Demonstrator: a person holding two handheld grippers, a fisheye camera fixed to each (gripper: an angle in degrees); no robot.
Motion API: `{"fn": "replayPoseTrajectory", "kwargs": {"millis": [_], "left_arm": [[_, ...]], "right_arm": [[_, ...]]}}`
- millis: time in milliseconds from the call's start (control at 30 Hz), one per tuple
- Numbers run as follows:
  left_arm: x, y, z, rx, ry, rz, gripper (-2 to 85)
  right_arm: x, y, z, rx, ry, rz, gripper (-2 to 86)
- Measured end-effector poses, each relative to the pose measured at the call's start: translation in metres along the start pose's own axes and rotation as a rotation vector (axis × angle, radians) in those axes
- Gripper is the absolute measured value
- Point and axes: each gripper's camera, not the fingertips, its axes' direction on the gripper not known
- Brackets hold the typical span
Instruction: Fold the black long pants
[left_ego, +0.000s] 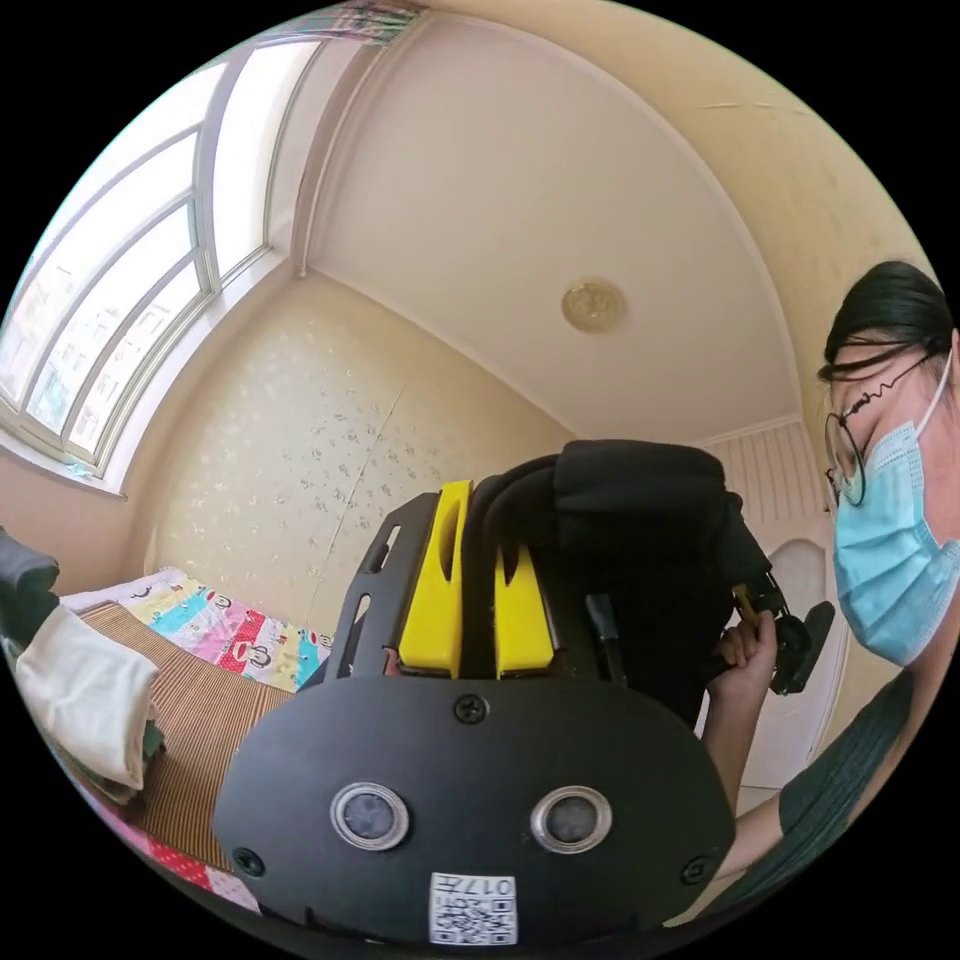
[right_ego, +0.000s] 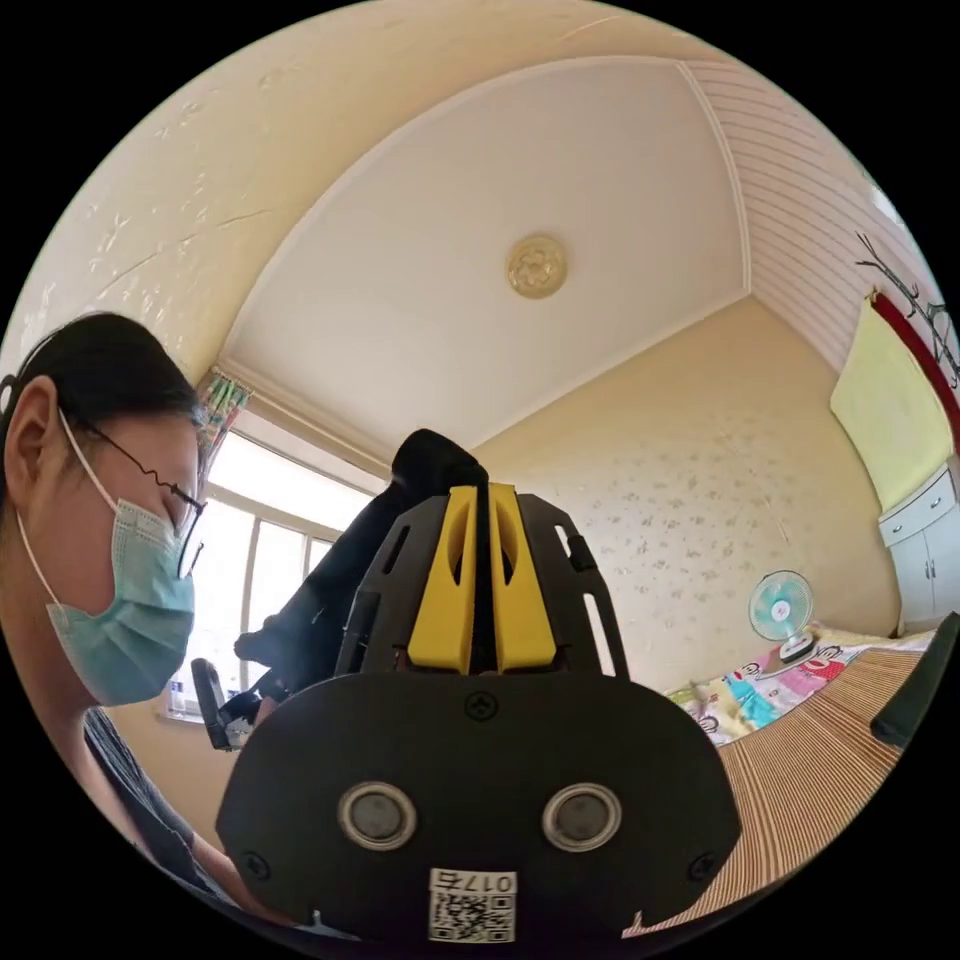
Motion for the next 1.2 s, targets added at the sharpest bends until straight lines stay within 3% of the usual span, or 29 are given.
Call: {"fn": "replayPoseTrajectory", "kwargs": {"millis": [167,267,300,367,400,467,500,600,700,833,900,1000,1067,1200], "left_arm": [[-0.034,0.000,0.079,-0.057,0.065,-0.013,3.7],[-0.096,-0.026,0.232,-0.241,0.065,-0.092,3.7],[-0.126,-0.044,0.318,-0.349,0.009,-0.078,4.0],[-0.179,-0.059,0.442,-0.510,-0.075,-0.087,5.4],[-0.213,-0.055,0.496,-0.621,-0.138,-0.128,7.9],[-0.242,-0.039,0.533,-0.720,-0.224,-0.146,10.4],[-0.248,-0.019,0.541,-0.755,-0.212,-0.113,11.1],[-0.249,0.084,0.535,-0.923,-0.106,0.052,11.1],[-0.262,0.239,0.496,-1.195,-0.145,0.164,11.1],[-0.304,0.427,0.388,-1.465,-0.155,0.002,11.0],[-0.309,0.478,0.334,-1.523,-0.134,-0.117,11.2],[-0.291,0.512,0.247,-1.469,-0.100,-0.260,11.3],[-0.275,0.514,0.202,-1.415,-0.120,-0.273,11.3],[-0.258,0.509,0.121,-1.281,-0.276,-0.319,11.4]], "right_arm": [[0.009,0.029,0.044,0.025,0.134,-0.098,1.9],[0.060,0.026,0.164,-0.085,0.201,-0.096,2.4],[0.074,0.023,0.199,-0.119,0.210,-0.082,2.6],[0.131,0.020,0.365,-0.305,0.353,-0.117,3.6],[0.146,0.024,0.403,-0.379,0.398,-0.133,3.9],[0.201,0.053,0.502,-0.724,0.620,-0.095,4.0],[0.209,0.063,0.509,-0.757,0.652,-0.092,3.9],[0.232,0.129,0.496,-0.777,0.570,-0.083,3.3],[0.252,0.241,0.456,-0.991,0.397,-0.163,3.2],[0.294,0.426,0.366,-1.423,0.308,-0.064,4.4],[0.306,0.483,0.318,-1.524,0.326,0.008,5.6],[0.312,0.523,0.248,-1.541,0.445,0.068,8.3],[0.313,0.512,0.200,-1.434,0.561,0.101,10.4],[0.317,0.499,0.160,-1.378,0.589,0.097,13.5]]}}
